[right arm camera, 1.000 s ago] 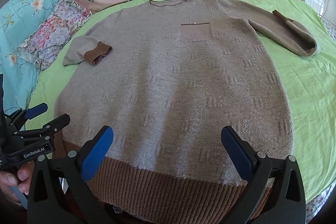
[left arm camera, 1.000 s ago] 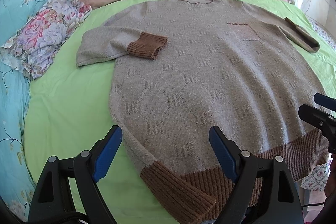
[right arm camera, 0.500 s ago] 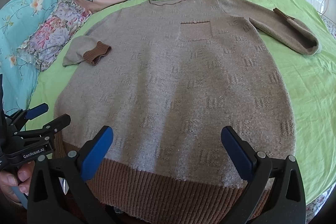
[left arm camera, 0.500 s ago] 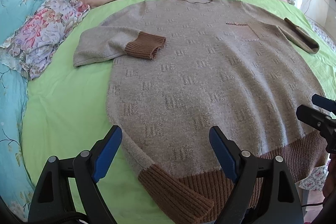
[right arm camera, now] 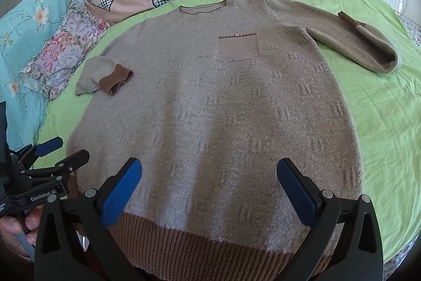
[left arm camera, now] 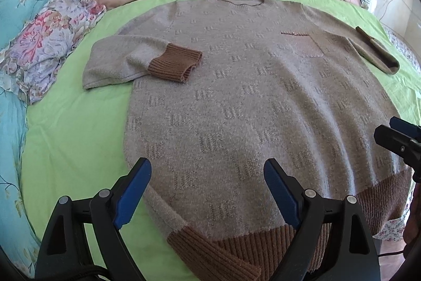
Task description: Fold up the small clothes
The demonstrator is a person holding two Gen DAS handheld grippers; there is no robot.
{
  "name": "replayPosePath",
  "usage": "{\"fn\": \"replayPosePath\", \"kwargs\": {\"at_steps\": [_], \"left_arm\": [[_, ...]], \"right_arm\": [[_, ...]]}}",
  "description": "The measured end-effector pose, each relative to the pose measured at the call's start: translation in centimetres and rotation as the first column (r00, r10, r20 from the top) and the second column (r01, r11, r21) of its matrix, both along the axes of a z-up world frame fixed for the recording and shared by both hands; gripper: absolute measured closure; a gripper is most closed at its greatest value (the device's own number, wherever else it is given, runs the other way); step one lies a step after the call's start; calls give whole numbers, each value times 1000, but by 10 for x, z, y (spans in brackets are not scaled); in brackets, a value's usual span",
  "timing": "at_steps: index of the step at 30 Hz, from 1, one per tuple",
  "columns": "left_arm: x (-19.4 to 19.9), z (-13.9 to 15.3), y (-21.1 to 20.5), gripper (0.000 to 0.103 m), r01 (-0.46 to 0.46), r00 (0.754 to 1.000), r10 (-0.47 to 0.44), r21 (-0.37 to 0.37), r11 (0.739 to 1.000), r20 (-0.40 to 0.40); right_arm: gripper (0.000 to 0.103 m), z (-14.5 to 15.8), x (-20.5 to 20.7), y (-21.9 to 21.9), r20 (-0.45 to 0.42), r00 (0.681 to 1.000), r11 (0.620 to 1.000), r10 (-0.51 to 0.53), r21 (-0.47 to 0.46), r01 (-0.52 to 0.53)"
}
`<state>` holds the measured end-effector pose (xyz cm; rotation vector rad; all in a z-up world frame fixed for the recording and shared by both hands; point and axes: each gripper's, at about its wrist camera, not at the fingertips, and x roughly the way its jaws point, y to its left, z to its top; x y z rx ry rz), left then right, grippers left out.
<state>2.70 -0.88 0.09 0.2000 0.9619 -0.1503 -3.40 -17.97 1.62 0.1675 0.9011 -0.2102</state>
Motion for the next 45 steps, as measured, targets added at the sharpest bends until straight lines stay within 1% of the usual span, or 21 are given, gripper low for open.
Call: {"fn": "replayPosePath", "kwargs": {"at_steps": [5, 7, 9, 13, 18, 20, 22, 24, 26, 28, 30, 31, 32, 33, 35, 36, 39, 41, 42, 43, 45], "left_arm": [[14, 4, 1, 12, -4, 1000, 4, -2, 1000, -18], [21, 6, 1, 12, -8, 1000, 8, -1, 1000, -6], [28, 8, 0, 12, -12, 1000, 12, 3, 1000, 4], [47, 10, -3, 12, -16, 1000, 16, 12, 1000, 2], [74, 14, -9, 12, -17, 1000, 17, 10, 1000, -4], [84, 15, -12, 12, -18, 1000, 18, 9, 1000, -2], [92, 14, -15, 12, -20, 1000, 20, 12, 1000, -8], [100, 11, -18, 12, -22, 1000, 22, 8, 1000, -21], [107, 7, -21, 12, -24, 999, 24, -3, 1000, -31], [112, 3, -23, 12, -26, 999, 26, -7, 1000, -42], [116, 0, -25, 12, -25, 999, 25, -15, 1000, -48], [117, -2, -26, 12, -24, 998, 23, -14, 1000, -53], [118, -3, -26, 12, -23, 998, 22, -18, 1000, -54], [119, -5, -26, 11, -23, 998, 22, -17, 1000, -59], [121, -8, -25, 11, -24, 998, 22, -22, 999, -66], [121, -9, -23, 11, -26, 997, 25, -23, 999, -71], [124, -13, -19, 11, -39, 996, 36, -32, 999, -87], [124, -14, -16, 11, -47, 995, 42, -51, 998, -92], [124, -13, -15, 11, -49, 995, 43, -59, 997, -92], [123, -12, -14, 11, -50, 995, 44, -64, 997, -90], [120, -10, -11, 11, -49, 995, 43, -70, 996, -85]], "right_arm": [[1, 13, 4, -18, 45, 999, 999, -21, -41, 23], [1, 20, 5, -33, 60, 997, 997, -52, -47, 55], [1, 23, 8, -47, 50, 995, 996, -83, -35, 85], [1, 37, 13, -77, 64, 989, 986, -134, -87, 140], [1, 55, 31, -128, 86, 977, 971, -194, -122, 203], [4, 65, 42, -152, 100, 970, 953, -223, -187, 238], [6, 70, 59, -180, 114, 964, 940, -240, -222, 260], [12, 69, 79, -206, 101, 959, 929, -265, -241, 282], [30, 62, 97, -231, 69, 956, 927, -284, -235, 292], [34, 51, 118, -251, 16, 953, 919, -302, -259, 296], [35, 40, 128, -260, -30, 947, 908, -319, -297, 296], [41, 33, 132, -267, -58, 942, 905, -330, -305, 298], [53, 28, 133, -272, -75, 936, 903, -344, -300, 308], [59, 25, 132, -280, -76, 933, 903, -353, -289, 318], [87, 26, 125, -286, -56, 927, 904, -371, -251, 346], [93, 27, 124, -287, -30, 929, 910, -368, -216, 354], [94, 42, 119, -267, 56, 942, 924, -331, -183, 336], [94, 47, 121, -246, 104, 954, 949, -282, -119, 293], [94, 50, 124, -234, 119, 959, 959, -256, -92, 268], [95, 53, 128, -221, 126, 966, 967, -226, -95, 238], [95, 55, 141, -188, 146, 978, 987, -151, -34, 158]]}}
